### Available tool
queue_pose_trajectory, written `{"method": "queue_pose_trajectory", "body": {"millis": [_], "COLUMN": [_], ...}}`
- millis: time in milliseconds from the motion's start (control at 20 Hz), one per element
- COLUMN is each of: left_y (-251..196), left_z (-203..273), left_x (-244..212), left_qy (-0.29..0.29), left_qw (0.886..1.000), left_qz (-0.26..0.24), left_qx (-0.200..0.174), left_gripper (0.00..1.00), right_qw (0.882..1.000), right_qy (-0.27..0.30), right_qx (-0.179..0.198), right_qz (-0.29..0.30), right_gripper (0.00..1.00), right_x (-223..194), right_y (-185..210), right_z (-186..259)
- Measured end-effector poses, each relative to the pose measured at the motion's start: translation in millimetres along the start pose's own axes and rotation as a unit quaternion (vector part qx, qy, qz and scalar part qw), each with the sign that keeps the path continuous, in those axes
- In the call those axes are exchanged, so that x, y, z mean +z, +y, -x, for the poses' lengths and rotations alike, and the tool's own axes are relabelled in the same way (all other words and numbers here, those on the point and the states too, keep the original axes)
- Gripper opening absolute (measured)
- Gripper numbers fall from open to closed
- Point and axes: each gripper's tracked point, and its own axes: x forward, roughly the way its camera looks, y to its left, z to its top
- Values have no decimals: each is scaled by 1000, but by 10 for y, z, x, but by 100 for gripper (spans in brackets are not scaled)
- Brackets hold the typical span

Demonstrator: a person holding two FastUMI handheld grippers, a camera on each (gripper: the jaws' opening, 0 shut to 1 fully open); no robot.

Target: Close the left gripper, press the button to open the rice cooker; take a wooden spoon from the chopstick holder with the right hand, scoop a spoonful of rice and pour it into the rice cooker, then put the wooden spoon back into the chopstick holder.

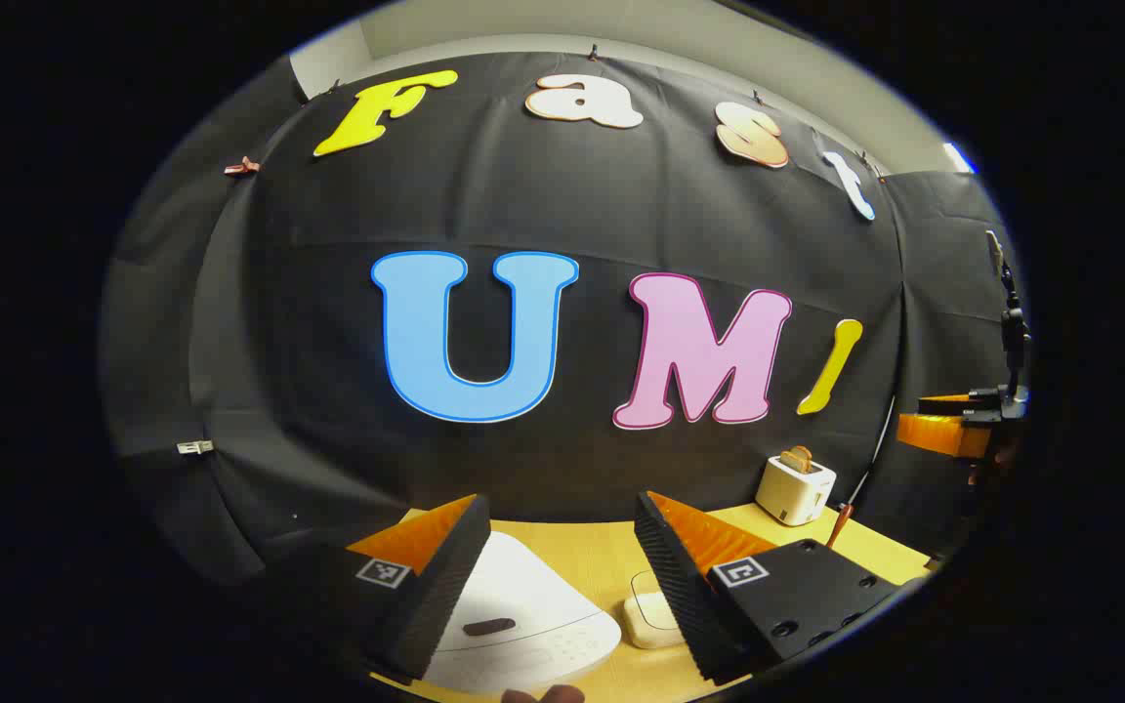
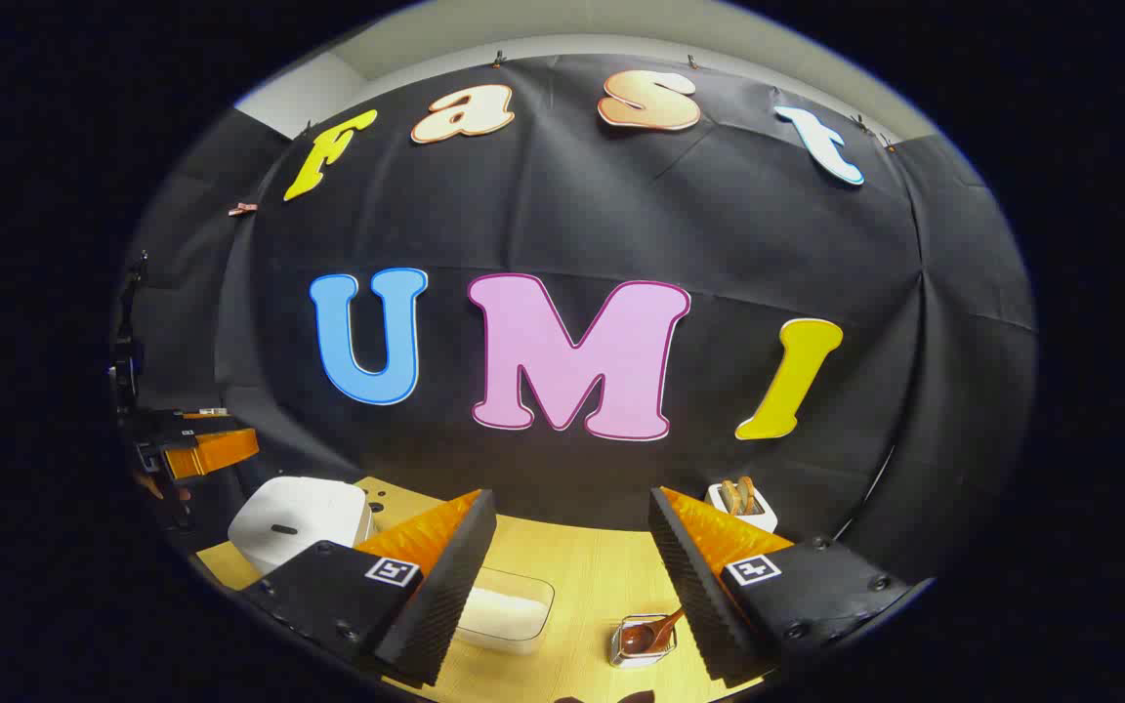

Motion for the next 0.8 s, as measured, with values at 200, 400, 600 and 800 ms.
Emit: {"method": "queue_pose_trajectory", "body": {"millis": [200, 400, 600, 800], "left_y": [-2, -1, -1, 11], "left_z": [-8, -18, -22, -43], "left_x": [-9, -15, -24, -37], "left_qy": [0, 2, 3, 4], "left_qw": [1000, 1000, 1000, 1000], "left_qz": [0, 0, 0, 1], "left_qx": [-3, -3, -4, -4], "left_gripper": [96, 96, 96, 96], "right_qw": [1000, 1000, 1000, 1000], "right_qy": [2, 4, 5, 6], "right_qx": [0, 0, -1, 2], "right_qz": [-2, -3, -4, -4], "right_gripper": [98, 98, 97, 98], "right_x": [-19, -23, -31, -38], "right_y": [4, 9, 15, 36], "right_z": [0, -4, -13, -27]}}
